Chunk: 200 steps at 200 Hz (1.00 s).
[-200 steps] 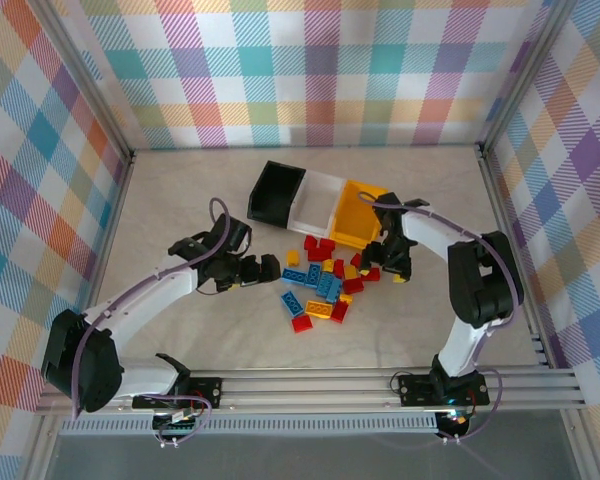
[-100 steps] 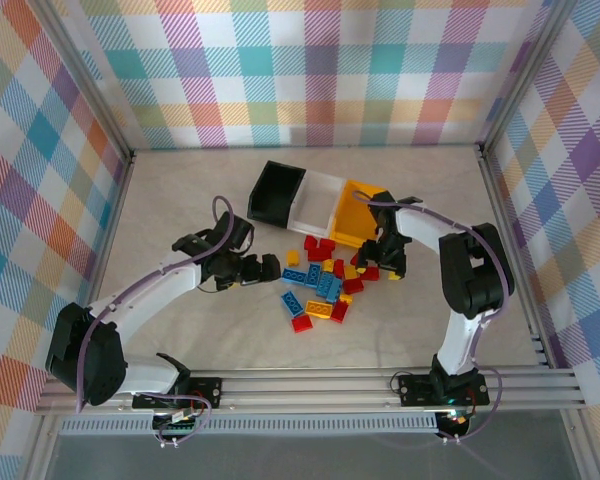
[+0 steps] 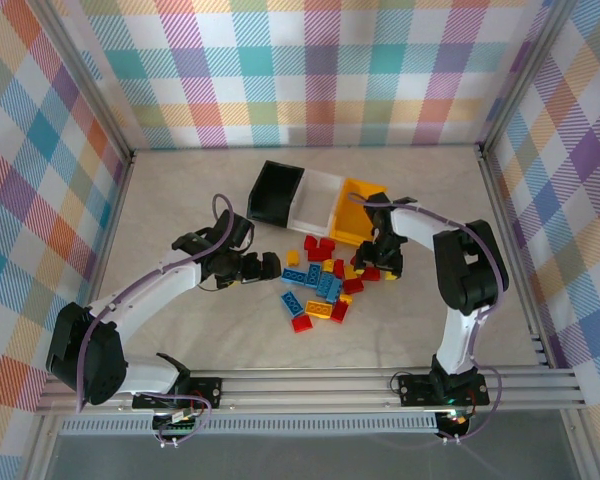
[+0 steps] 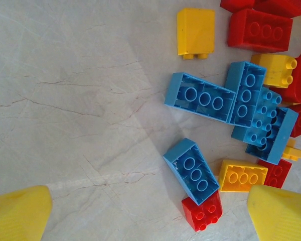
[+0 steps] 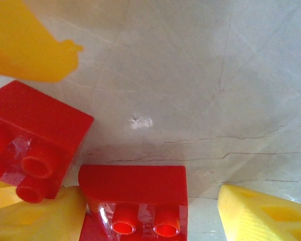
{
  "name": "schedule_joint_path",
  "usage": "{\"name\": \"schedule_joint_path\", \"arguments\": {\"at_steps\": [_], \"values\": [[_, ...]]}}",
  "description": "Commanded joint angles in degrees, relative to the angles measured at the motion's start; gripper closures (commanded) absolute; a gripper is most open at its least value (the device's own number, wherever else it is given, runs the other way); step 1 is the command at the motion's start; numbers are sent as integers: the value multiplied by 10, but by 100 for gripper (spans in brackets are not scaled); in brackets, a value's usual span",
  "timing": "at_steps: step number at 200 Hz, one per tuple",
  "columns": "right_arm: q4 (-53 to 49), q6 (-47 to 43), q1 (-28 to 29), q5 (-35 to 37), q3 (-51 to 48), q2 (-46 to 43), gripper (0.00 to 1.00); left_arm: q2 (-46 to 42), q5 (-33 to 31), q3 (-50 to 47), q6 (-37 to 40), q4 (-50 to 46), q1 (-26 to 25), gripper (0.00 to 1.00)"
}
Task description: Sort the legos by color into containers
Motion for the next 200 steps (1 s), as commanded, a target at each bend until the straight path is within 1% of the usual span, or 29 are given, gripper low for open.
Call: {"name": "schedule_joint_path", "arguments": {"at_steps": [1, 31, 84, 140, 200], "values": [[10, -5, 8, -1, 16, 24, 31, -1, -1, 0, 7, -19, 8, 0], [6, -2, 9, 11, 23, 31, 32, -1, 1, -2, 9, -20, 14, 0], [5, 4, 7, 35, 2, 7, 34, -1, 6, -5, 9, -15, 21, 0], [23, 12, 5, 65, -29, -37, 41, -1, 9, -9, 5, -11, 22, 0], [37, 9, -1, 52, -43, -37, 41, -3, 10, -10, 2, -15, 21, 0]]}}
